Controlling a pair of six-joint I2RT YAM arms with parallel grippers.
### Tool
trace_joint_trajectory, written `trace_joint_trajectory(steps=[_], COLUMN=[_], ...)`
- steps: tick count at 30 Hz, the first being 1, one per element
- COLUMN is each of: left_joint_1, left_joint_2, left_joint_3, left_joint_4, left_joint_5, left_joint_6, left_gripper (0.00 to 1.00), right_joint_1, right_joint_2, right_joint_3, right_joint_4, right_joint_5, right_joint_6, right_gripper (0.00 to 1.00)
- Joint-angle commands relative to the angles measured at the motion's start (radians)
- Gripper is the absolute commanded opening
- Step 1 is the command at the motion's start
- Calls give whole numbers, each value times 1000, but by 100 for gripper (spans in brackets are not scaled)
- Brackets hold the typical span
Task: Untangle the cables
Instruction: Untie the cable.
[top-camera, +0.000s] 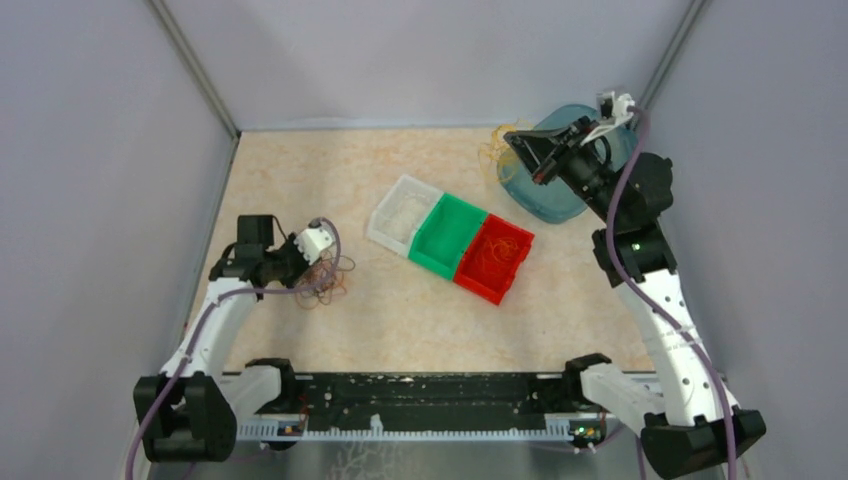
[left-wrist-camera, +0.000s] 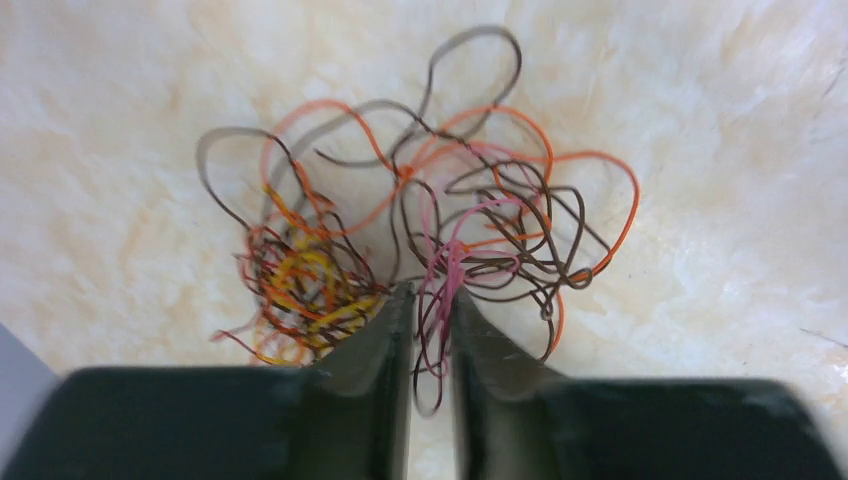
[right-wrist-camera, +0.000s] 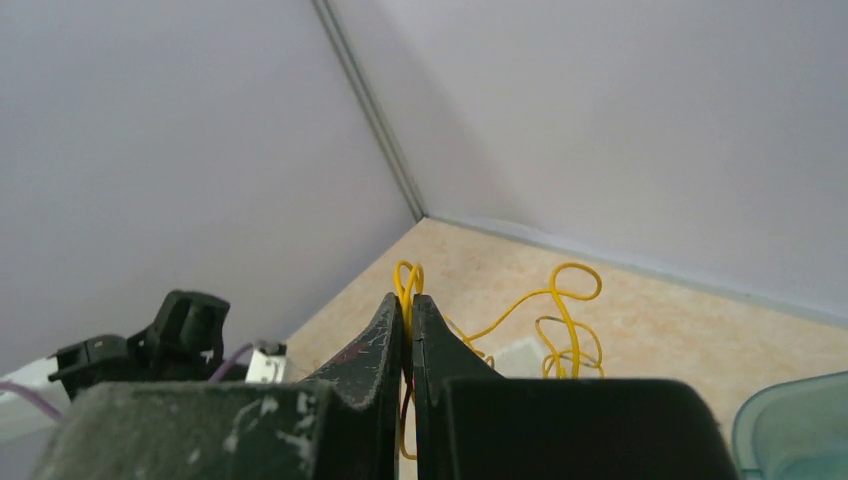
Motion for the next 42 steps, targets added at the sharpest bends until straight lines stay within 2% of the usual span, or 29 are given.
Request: trace_joint_trajectory(steps=[1, 3, 4, 5, 7, 8, 12, 15, 20, 26, 32, 42], left_joint_1=[4, 5, 4, 6, 5, 4, 5, 4, 4, 0, -17, -34], left_joint_2=[-8, -15, -21, -29, -47, -57, -66, -65, -66, -22, -37, -64], left_joint_3=[140, 177, 187, 193, 208, 217, 301, 386, 485, 533, 476, 403], left_joint_4=[-127, -170, -184, -198, -228, -234, -309, -341, -297, -274, -164, -145], left_joint_5=[152, 190, 210, 232, 288, 315, 413, 505, 712, 930, 1032, 1062], left_joint_6=[-37, -44, -46, -46, -41, -39, -57, -87, -205, -322, -453, -457], left_gripper=[34, 58, 62, 70, 97, 99, 100, 100, 100, 100, 92, 89], right_joint_1=[-4, -4, -4, -4, -4, -5, -2, 43, 214, 393, 526, 632], right_joint_2=[49, 63, 66, 71, 88, 97, 127, 142, 194, 280, 374, 491], right_joint_3=[8, 3, 3, 2, -2, -6, -76, -141, -145, -152, -119, -42], right_joint_4=[37, 55, 63, 74, 95, 116, 283, 396, 358, 440, 482, 547], right_joint_5=[-136, -181, -194, -219, -260, -286, -396, -414, -355, -283, -211, -167], right_joint_6=[91, 129, 137, 161, 197, 223, 368, 438, 370, 362, 332, 340], right_gripper=[0, 0, 0, 0, 0, 0, 0, 1, 2, 1, 1, 3])
